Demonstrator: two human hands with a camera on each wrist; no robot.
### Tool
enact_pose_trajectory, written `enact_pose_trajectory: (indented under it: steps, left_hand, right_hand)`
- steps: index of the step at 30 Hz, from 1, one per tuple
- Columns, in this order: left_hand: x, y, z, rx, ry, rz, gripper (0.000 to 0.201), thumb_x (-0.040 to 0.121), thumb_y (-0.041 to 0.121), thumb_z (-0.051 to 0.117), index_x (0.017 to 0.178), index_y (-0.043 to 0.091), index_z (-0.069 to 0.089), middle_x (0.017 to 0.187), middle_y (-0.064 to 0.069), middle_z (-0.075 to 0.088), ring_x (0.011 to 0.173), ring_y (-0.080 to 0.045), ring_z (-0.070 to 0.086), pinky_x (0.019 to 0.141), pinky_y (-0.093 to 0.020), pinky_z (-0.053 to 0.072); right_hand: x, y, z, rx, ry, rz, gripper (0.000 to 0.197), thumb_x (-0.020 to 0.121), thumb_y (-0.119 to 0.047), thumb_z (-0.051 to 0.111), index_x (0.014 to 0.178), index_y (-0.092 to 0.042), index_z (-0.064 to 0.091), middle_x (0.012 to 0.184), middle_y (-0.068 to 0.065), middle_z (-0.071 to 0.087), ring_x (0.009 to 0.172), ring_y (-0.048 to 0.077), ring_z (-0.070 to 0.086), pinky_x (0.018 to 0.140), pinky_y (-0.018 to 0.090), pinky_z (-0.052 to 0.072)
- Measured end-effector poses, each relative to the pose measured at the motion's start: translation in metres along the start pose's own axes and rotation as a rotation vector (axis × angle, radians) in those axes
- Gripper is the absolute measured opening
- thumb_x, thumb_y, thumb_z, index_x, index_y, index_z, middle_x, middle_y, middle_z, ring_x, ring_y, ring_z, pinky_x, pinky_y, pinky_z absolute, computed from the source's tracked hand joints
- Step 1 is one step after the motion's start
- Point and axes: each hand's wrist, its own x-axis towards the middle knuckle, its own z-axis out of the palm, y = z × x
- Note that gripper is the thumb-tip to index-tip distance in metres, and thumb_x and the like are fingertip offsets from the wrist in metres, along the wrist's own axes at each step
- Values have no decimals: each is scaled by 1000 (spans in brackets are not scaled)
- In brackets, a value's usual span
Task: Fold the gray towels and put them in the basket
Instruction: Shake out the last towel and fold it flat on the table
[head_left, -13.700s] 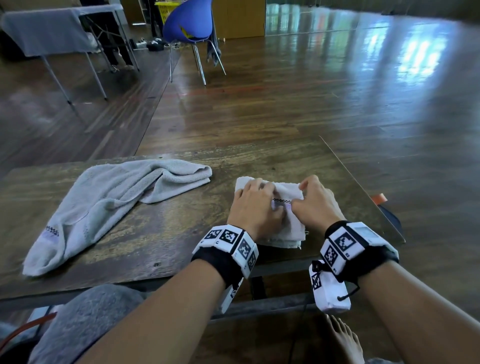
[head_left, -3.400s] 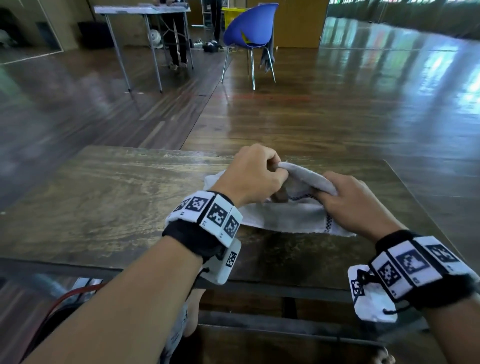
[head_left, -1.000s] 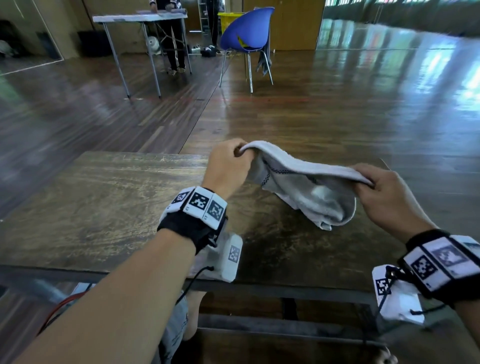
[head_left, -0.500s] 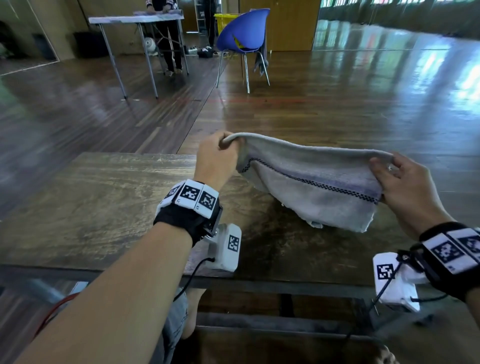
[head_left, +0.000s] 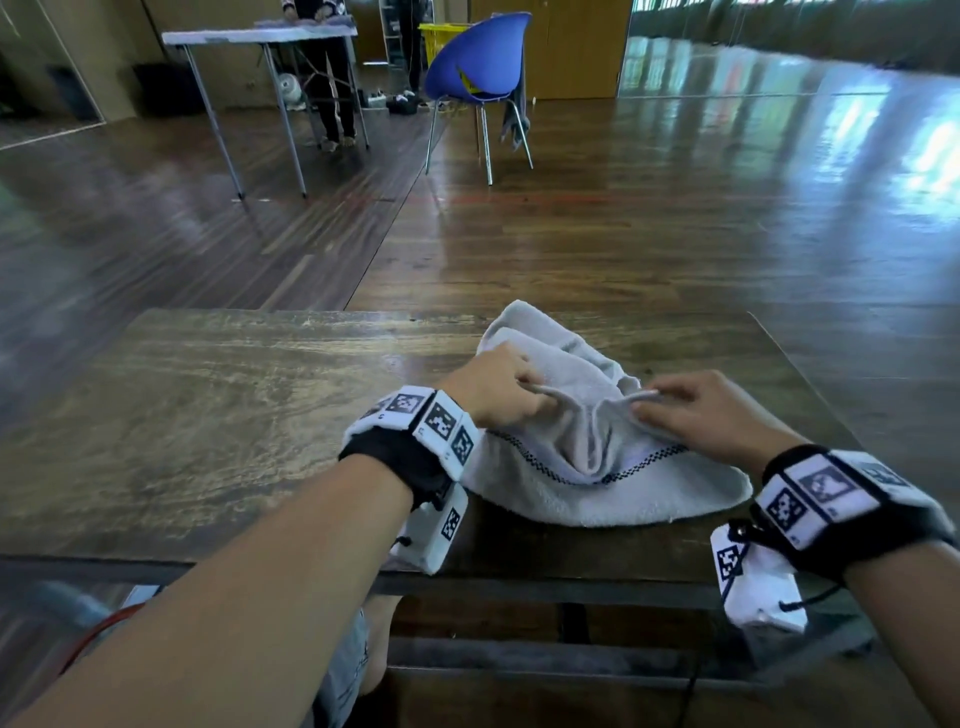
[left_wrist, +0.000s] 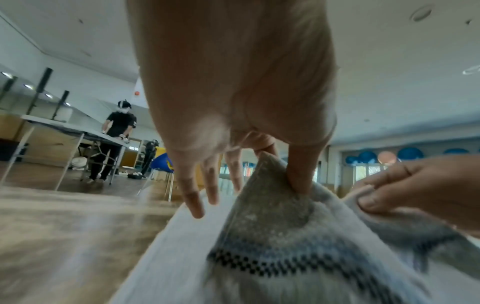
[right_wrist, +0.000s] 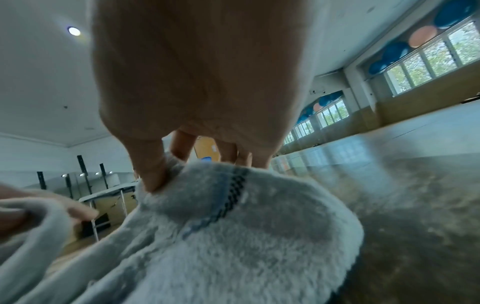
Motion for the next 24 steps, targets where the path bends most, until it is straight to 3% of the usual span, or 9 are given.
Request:
enact_pose_trajectory:
  steps: [2,5,8,10,13,16,19,21,24]
  left_hand:
    - [10,-9,14,41,-103,-5,26,90,40,66,76,17,66,108,-2,54,97,-16,54,82,-26,43]
    - [24,-17,26,91,-118,51,37,90,40,65,61,18,67,85,0,62,80,-13,58,70,-27,44]
    - [38,-16,22,87,-135,57,44,87,29,66,48,14,53,64,-1,58,74,-19,62,65,-36,47]
    - [45,-11,14,85,-267,28,32,81,33,70,52,22,66,55,8,61,58,-3,61,58,-30,47]
    - [52,-3,-3,175,-365,-47,27,68,54,72,68,27,76,64,10,69,65,-5,67,63,-28,55]
    - [59,-3,-23,143,47,-7,33,79,29,69,56,8,60,63,-5,58,71,-32,62,58,-31,44]
    - [60,-9,-42,179,660,29,14,87,17,63,76,12,70,100,-7,66,96,-29,62,77,-38,47]
    - [60,-16,-51,100,838,-5,20,93,18,60,103,11,74,124,-9,61,116,-24,54,96,-38,45]
    - [55,-24,-52,-56,903,-99,25,99,25,53,106,13,74,115,-16,62,106,-23,51,90,-27,42]
  right_hand:
    - [5,-3,8,-24,-116,-31,13,87,-44,69,89,-35,78,92,-2,75,88,28,68,83,38,54]
    - [17,-10,21,-98,-167,-107,18,86,-43,73,91,-27,80,98,-8,61,89,4,55,73,14,41]
    - [36,-18,25,-263,-200,-97,27,87,-39,71,83,-13,77,91,4,67,85,17,62,73,34,47]
    - [51,-28,16,-351,-342,-38,32,85,-36,70,82,-5,74,73,8,64,66,18,59,62,32,45]
    - [72,-42,-6,-415,-579,17,18,81,-38,75,72,-24,79,68,1,71,61,10,58,65,29,46]
    - [90,-42,-16,-322,-153,-106,36,85,-32,74,53,-17,66,59,0,62,56,14,53,57,27,39]
    - [99,-41,-18,-182,584,-253,18,89,-25,70,82,-10,76,104,11,65,95,26,59,80,30,44]
    - [104,-37,-26,-116,725,-242,21,91,-29,70,104,-15,79,130,9,58,118,30,54,99,38,44]
    - [110,-23,-40,8,818,-78,27,89,-41,68,110,-26,77,117,5,62,111,31,60,98,40,49]
